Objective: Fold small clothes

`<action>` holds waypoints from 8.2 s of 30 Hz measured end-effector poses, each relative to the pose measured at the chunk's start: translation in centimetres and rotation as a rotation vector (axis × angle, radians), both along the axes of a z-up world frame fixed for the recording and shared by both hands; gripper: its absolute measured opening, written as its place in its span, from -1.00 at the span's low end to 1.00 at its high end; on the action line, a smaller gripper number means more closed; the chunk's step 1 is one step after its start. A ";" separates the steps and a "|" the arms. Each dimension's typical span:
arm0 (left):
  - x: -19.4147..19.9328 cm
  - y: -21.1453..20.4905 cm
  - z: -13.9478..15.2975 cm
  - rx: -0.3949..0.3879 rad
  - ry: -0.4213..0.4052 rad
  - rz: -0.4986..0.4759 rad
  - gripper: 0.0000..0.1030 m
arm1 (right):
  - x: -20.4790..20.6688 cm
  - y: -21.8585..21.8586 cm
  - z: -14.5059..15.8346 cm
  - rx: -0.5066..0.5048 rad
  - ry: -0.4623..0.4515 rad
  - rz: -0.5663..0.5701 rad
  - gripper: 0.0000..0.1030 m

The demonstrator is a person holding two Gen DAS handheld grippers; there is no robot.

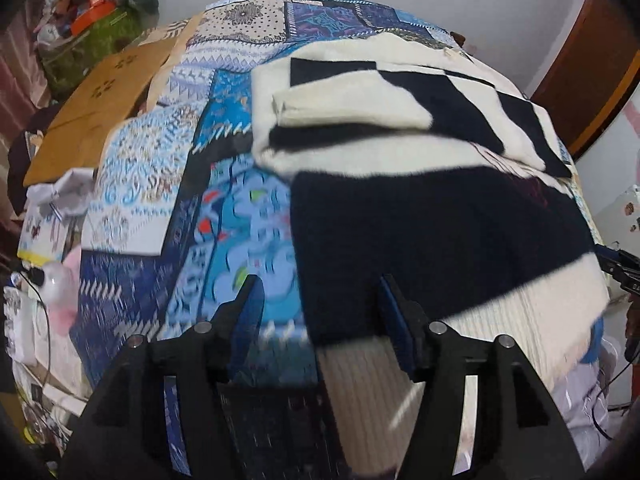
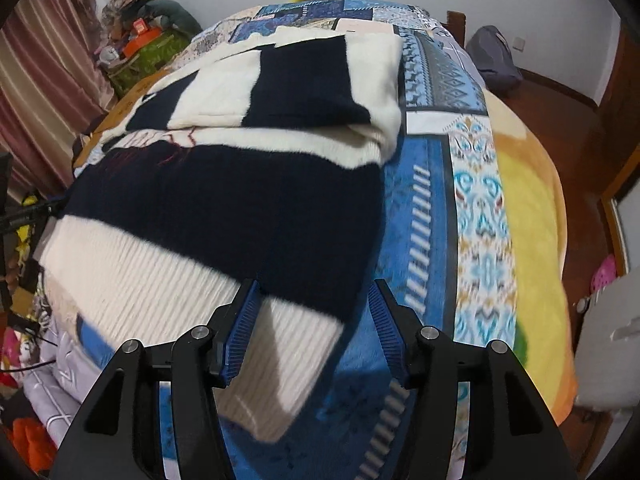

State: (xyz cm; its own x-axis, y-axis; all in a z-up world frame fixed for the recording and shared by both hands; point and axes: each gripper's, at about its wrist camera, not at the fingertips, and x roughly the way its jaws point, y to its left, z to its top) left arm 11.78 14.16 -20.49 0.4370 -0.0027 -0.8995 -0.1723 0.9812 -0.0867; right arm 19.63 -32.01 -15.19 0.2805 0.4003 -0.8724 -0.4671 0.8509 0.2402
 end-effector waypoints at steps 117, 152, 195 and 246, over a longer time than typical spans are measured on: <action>25.4 6.8 -2.1 0.122 -0.077 0.014 -0.81 | 25.0 10.7 1.3 -0.056 -0.219 0.026 -0.83; 19.6 -1.8 -0.1 0.070 -0.120 -0.137 0.08 | 14.1 17.2 0.8 0.001 -0.189 0.271 0.00; 10.1 1.8 -2.3 -0.524 -0.047 0.206 0.09 | 11.3 18.8 0.2 -0.065 -0.211 0.304 0.16; 24.7 -10.8 16.5 0.034 -0.428 0.020 -0.50 | 9.7 12.0 -0.8 0.029 -0.091 0.220 0.22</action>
State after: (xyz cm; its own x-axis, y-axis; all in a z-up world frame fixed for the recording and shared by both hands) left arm 36.45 3.37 -4.03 0.7706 0.0355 -0.6363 -0.1464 0.9816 -0.1226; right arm 29.36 -20.04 -16.02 0.2606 0.4847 -0.8350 -0.6617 0.7195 0.2111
